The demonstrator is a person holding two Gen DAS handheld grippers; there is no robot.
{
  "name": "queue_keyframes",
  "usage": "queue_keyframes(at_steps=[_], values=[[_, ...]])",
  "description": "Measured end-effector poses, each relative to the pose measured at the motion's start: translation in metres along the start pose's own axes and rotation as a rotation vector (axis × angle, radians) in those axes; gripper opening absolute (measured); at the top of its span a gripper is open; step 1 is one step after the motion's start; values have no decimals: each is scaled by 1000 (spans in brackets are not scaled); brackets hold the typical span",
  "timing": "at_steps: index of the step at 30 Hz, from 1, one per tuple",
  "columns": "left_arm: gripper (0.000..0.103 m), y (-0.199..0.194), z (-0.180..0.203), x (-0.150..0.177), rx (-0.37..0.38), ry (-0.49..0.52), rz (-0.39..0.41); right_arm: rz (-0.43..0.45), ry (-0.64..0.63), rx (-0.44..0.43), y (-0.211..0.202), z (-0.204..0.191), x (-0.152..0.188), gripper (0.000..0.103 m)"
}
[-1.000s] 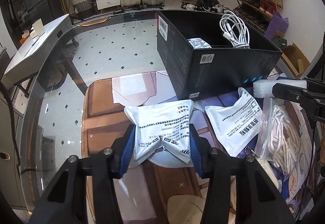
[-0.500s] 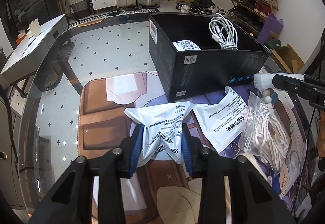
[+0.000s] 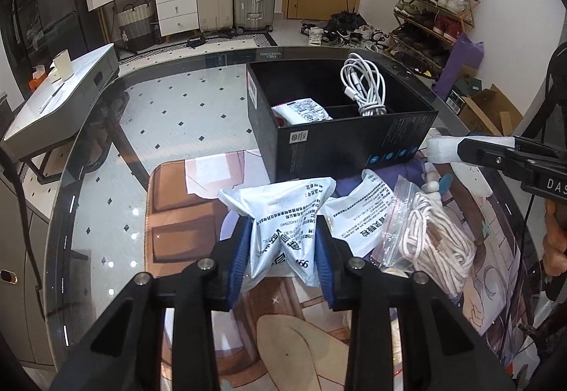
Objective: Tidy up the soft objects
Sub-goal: 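Lift the white pouch with the left tool while the right tool holds the bubble wrap, then carry the white pouch with the left tool over the box while the right tool carries bubble wrap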
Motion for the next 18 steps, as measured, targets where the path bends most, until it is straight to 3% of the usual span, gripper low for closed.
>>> queue_keyframes(at_steps=[18], values=[[33, -18, 13, -36, 9, 11, 74, 64, -32, -30, -14, -16, -31, 39]])
Point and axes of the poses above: each gripper's, at about its wrist camera, not at the fingertips, and y roughly the way its jaws point, z to its right, x to its underside, the point moved 10 cm from there along y, roughly the way its jaws point, and after that the axes turned 14 degrees about z, right-handed, at the moved point
